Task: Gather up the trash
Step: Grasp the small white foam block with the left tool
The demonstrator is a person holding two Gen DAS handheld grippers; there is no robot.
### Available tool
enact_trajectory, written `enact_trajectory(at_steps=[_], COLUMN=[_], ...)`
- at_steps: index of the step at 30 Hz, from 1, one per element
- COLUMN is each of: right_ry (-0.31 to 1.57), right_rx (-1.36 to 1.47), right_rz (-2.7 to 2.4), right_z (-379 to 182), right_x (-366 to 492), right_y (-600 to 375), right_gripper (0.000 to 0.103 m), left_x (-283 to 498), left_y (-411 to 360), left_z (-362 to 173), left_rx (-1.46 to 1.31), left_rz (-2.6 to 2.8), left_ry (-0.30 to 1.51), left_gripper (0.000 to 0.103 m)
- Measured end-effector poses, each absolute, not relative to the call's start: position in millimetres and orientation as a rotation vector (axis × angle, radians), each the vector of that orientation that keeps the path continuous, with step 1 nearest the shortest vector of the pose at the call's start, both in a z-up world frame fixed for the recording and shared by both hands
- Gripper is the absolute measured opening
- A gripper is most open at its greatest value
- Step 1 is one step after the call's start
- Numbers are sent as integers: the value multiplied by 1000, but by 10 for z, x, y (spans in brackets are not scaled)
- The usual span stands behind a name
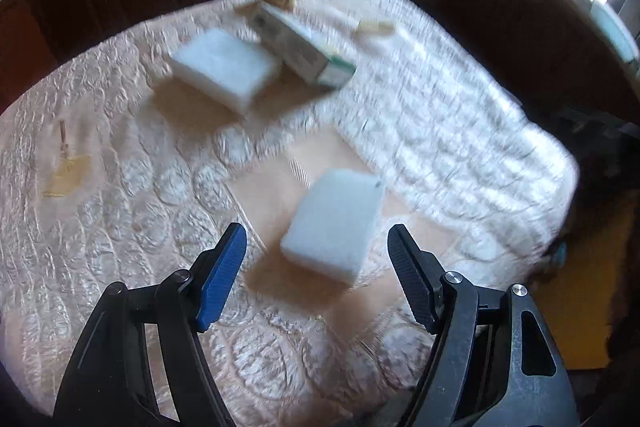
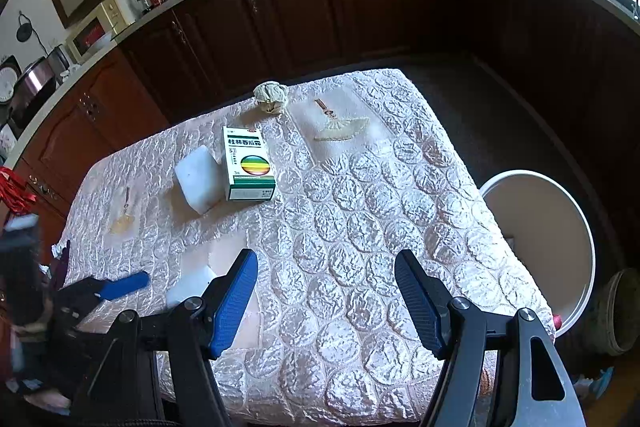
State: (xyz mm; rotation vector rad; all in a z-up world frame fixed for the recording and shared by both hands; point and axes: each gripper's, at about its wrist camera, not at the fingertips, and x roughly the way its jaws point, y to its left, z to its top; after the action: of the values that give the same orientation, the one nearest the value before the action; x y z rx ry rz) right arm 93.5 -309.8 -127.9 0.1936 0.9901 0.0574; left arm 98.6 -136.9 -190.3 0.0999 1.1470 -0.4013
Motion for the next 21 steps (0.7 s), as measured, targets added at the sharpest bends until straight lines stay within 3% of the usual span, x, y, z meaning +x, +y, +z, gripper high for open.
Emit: enact_trajectory(at_steps=[1, 2, 3, 4, 14, 21], right_ry=[992, 994, 997, 1003, 1048, 1108], right_rx=[195, 196, 192, 197, 278, 293], right_rz=[57, 58, 57, 63, 241, 409], right_z=[-1287, -1293, -1305, -1326, -1473, -1684], right_x=[938, 939, 946, 961, 1229, 1659], right_y=[-3102, -3104, -3106, -3100, -2792, -2265], right_gripper=[69, 69, 69, 69, 69, 69], left_x=[995, 1004, 1020, 1040, 1257, 1315], left_y=[-1381, -1382, -1362, -1334, -606, -176], left_z=[-1943, -1979, -2007, -2025, -1613, -1602], left_rx=[107, 103, 82, 57, -50, -94], left_rz=[-397, -397, -398, -400, -229, -150], left_ry=[1156, 1161, 1169, 1186, 1036, 1025], left_gripper=[71, 63, 39, 37, 35, 35])
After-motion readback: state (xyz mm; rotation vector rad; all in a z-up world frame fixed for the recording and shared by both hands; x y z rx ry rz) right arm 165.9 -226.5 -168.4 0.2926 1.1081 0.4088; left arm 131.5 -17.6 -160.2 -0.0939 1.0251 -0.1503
